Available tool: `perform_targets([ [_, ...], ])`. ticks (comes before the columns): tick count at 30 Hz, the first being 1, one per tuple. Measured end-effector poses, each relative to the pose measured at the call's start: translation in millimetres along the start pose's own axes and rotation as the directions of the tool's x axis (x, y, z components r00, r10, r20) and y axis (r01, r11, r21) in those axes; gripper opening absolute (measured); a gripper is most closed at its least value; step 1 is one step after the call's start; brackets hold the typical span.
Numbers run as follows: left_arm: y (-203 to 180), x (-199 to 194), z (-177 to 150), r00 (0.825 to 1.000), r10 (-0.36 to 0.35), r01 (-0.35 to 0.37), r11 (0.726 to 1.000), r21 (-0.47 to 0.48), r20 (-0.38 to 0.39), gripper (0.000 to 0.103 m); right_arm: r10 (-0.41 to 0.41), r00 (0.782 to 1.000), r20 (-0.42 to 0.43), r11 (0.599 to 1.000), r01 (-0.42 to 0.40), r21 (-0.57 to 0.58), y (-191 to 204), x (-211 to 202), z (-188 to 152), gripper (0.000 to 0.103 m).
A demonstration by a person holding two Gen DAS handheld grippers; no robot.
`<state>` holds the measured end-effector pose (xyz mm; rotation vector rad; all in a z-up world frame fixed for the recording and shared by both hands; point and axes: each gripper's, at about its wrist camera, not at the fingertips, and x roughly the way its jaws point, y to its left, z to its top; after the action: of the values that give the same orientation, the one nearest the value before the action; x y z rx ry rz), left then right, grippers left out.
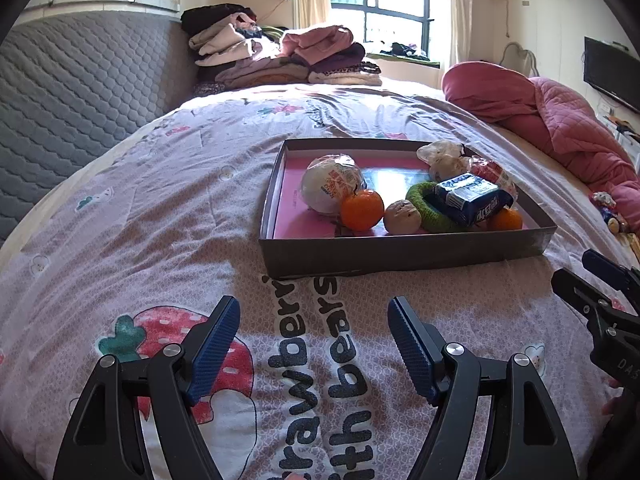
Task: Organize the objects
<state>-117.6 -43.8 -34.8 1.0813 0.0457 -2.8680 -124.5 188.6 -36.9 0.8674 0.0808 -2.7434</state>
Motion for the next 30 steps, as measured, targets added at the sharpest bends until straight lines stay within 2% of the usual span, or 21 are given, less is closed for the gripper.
perform_targets([
  [12, -3.6, 1.2, -4.5, 1.0, -0.002, 0.002, 1.0, 0.008, 0.001, 0.077, -0.004, 1.0, -0.016, 1.0, 0.004, 0.006, -0.9, 3.9, -5.4, 0.073],
  [21, -2.5, 8.7, -8.5, 0.999, -0.02, 0.02, 1.0, 0.003, -0.028, 0.077, -0.005, 0.999, -0.038, 1.0, 0.006, 0.01, -1.8, 9.5, -7.7, 0.073],
  [30, -4.6, 7.4, -8.7, 1.0, -0.009, 0.009, 1.0, 0.018, -0.008, 0.077, -0.005, 0.999, -0.053, 1.0, 0.005, -0.002, 0.5, 13.0, -8.6, 0.073],
])
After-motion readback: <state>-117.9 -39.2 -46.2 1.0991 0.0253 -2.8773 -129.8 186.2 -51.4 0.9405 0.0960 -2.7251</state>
